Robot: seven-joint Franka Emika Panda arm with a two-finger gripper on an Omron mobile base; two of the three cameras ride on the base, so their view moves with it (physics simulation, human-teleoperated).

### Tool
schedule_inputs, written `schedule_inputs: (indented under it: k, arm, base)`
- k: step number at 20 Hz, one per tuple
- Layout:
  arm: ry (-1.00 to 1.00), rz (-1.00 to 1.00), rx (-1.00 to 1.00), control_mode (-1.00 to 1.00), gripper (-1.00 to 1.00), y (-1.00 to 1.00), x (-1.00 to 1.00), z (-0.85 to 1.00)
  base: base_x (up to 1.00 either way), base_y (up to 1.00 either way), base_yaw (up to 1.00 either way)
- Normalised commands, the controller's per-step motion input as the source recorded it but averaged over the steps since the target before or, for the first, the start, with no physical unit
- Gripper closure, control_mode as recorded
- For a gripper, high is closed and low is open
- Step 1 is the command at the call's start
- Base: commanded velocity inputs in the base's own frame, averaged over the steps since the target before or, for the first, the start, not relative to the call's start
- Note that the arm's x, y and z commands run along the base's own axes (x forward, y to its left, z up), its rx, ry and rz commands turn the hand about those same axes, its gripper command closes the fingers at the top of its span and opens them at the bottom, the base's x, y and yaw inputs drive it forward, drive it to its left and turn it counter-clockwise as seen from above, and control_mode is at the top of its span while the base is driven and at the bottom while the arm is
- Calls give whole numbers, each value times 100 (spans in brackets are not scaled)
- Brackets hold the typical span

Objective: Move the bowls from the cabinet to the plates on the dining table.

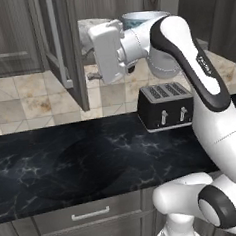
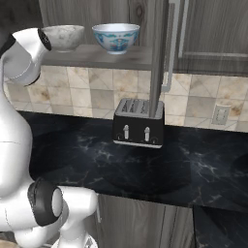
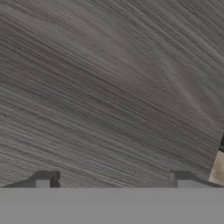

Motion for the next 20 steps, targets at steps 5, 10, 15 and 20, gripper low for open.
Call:
schedule_inputs:
  k: [5, 10, 15, 20]
  arm:
    - [-2, 0, -6, -100, -100, 0, -19, 0]
    - [0, 0, -7, -100, -100, -6, -11, 0]
    - [0, -4, -2, -100, -100, -64, -60, 0]
    - [-2, -7, -3, -100, -100, -63, -74, -1]
  base:
    - [0, 0, 0]
    - [0, 0, 0]
    - [0, 0, 0]
    - [0, 0, 0]
